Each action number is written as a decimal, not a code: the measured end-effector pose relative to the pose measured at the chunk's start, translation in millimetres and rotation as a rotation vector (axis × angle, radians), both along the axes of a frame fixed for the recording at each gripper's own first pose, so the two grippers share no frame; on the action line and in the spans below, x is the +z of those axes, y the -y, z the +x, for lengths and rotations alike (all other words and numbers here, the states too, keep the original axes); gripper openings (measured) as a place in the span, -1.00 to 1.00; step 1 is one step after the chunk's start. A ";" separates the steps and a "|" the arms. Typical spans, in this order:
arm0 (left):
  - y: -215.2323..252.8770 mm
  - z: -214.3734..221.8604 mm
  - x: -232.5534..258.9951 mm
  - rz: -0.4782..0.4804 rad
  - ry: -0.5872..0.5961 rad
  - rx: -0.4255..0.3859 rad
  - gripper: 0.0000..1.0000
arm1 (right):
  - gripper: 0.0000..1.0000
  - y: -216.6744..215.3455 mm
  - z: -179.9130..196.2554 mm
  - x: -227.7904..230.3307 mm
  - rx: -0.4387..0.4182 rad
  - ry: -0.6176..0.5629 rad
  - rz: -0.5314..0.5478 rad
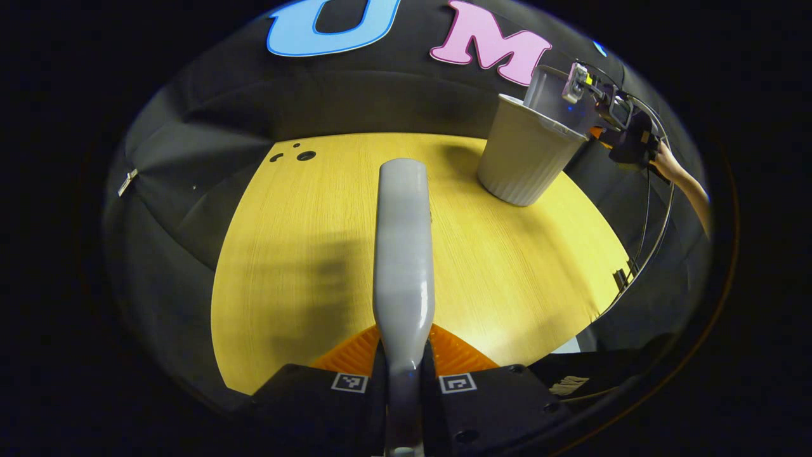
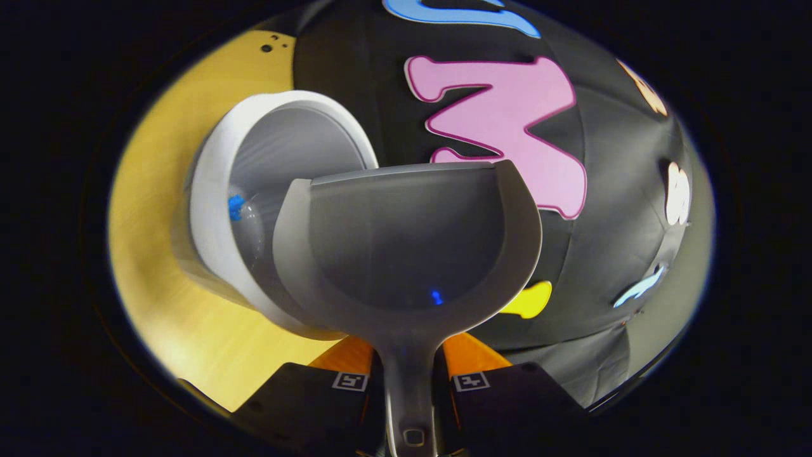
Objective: Pick up the small broom and dustpan from the desktop, sweep the trash into the dustpan with the broom, and then empty the trash into the garbage bin.
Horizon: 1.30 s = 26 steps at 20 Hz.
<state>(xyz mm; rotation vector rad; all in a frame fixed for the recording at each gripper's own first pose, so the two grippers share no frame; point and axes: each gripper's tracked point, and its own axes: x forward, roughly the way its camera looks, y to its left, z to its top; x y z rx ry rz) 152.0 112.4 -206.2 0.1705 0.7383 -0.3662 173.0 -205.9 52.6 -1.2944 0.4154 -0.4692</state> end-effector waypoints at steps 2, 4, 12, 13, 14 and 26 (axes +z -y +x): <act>1.3 -0.7 2.0 -0.008 0.009 0.009 -0.48 | -0.32 2.2 -5.4 8.8 -0.020 0.045 0.160; 3.8 -3.4 2.2 -0.023 0.011 0.017 -0.47 | -0.32 0.6 -16.3 14.7 -0.039 0.089 0.347; 9.2 -25.2 4.6 -0.066 0.027 0.063 -0.47 | -0.32 -2.7 -13.0 13.8 -0.023 0.177 0.765; 5.8 -27.8 4.3 -0.071 0.030 0.071 -0.47 | -0.32 -5.5 -13.6 11.9 -0.020 0.184 0.829; 5.0 -29.2 2.4 -0.077 0.036 0.080 -0.47 | -0.33 -9.9 -13.9 8.9 -0.011 0.192 0.919; -3.4 -34.8 -45.9 -0.148 -0.044 0.195 -0.48 | -0.33 -102.9 -113.9 -74.3 0.014 0.054 1.309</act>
